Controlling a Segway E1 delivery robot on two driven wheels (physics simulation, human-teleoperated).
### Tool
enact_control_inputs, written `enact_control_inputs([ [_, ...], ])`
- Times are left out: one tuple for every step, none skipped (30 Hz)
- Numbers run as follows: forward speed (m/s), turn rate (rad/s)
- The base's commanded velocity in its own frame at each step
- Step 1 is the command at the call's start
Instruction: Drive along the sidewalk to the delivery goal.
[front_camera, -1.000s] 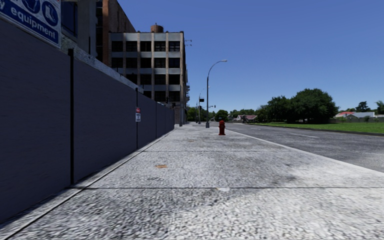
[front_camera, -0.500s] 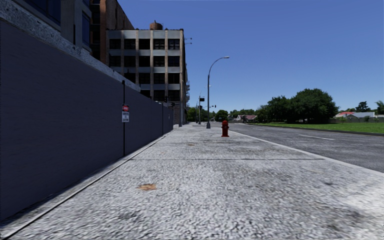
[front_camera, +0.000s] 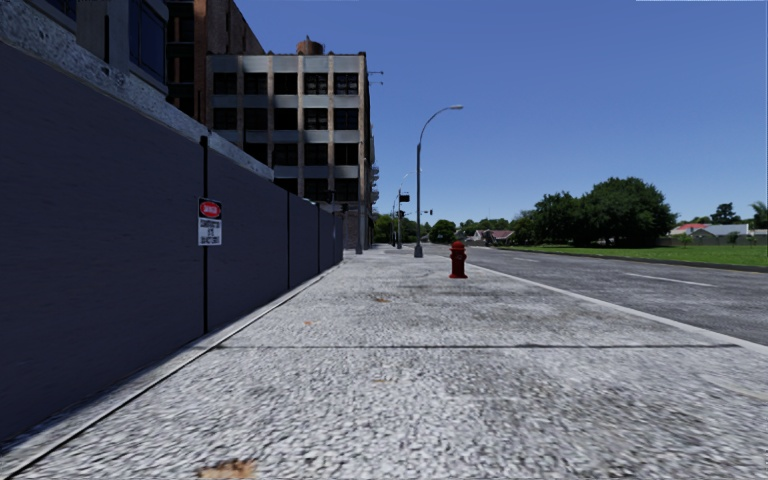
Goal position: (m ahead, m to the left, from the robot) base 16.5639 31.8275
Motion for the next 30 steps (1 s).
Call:
enact_control_inputs([
  [2.00, 0.00],
  [2.00, 0.00],
  [2.00, 0.00],
  [2.00, 0.00],
  [2.00, 0.00],
  [2.00, 0.00],
  [2.00, 0.00],
  [2.00, 0.00],
  [2.00, 0.00],
  [2.00, 0.00],
  [2.00, 0.00],
  [2.00, 0.00],
  [2.00, 0.00],
  [2.00, 0.00],
  [2.00, 0.00],
  [2.00, 0.00],
  [2.00, 0.00],
  [2.00, 0.00],
  [2.00, 0.00],
  [2.00, 0.00],
  [2.00, 0.00],
  [2.00, 0.00],
  [2.00, 0.00],
  [2.00, 0.00],
  [2.00, 0.00],
  [2.00, 0.00],
  [2.00, 0.00],
  [2.00, 0.00],
  [2.00, 0.00],
  [2.00, 0.00],
])
